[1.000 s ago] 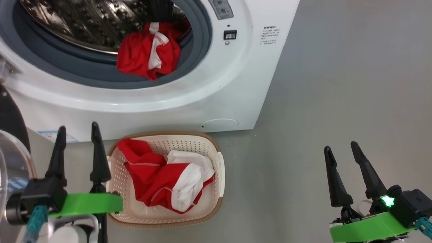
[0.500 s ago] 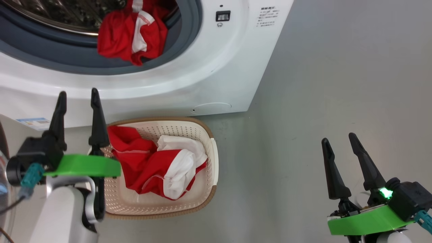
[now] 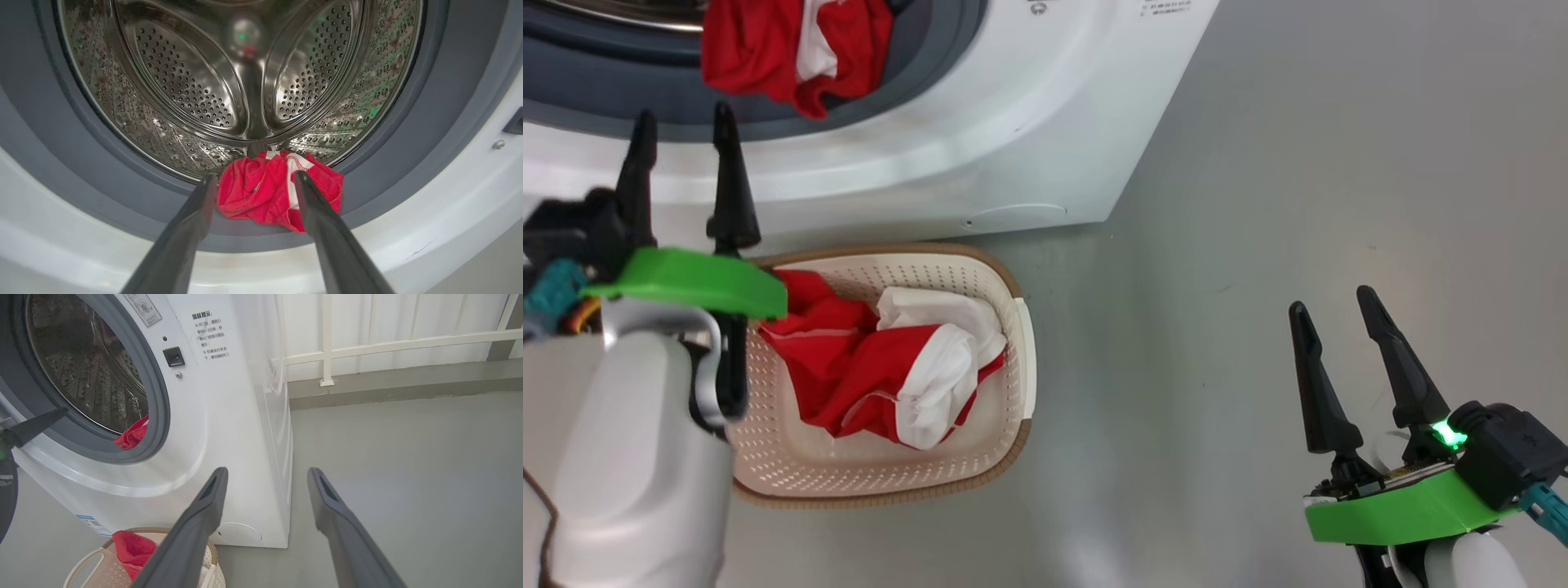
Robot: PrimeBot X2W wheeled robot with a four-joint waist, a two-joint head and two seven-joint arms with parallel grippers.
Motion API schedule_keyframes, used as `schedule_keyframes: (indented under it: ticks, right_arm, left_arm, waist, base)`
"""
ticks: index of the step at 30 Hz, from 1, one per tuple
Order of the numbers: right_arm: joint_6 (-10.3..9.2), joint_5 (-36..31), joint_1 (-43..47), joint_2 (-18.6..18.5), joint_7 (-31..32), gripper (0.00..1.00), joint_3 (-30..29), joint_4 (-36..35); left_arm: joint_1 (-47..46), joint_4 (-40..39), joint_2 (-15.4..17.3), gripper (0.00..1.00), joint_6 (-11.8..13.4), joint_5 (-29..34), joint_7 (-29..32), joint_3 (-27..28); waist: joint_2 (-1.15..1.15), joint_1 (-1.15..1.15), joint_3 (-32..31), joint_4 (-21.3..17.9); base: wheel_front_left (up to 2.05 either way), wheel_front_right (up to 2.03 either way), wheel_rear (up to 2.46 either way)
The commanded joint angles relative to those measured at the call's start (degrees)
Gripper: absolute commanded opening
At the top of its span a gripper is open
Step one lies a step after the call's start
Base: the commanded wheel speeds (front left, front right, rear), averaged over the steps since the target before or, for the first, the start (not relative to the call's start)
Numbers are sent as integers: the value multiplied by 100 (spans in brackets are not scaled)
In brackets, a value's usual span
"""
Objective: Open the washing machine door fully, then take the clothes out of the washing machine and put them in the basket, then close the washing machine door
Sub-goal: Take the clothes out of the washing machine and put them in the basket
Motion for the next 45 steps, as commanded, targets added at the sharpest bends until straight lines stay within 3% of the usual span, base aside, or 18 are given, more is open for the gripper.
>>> schedule_keyframes:
  ticks: [1,24,45]
  right_arm:
    - [9,-45,-93,-20,-20,100,161,-136]
    - [9,13,-396,-27,-37,100,321,-93]
    - [9,163,-498,-77,-50,100,462,22]
  left_arm:
    - [-274,50,228,100,-94,-46,15,141]
    - [-2560,2915,324,100,-631,-188,54,-71]
    - [-3316,4630,449,100,-834,-296,60,-223]
  waist:
    - [0,0,155,-49]
    - [0,0,740,-321]
    - [0,0,857,-617]
  base:
    - [0,0,0]
    - [0,0,0]
    - [0,0,0]
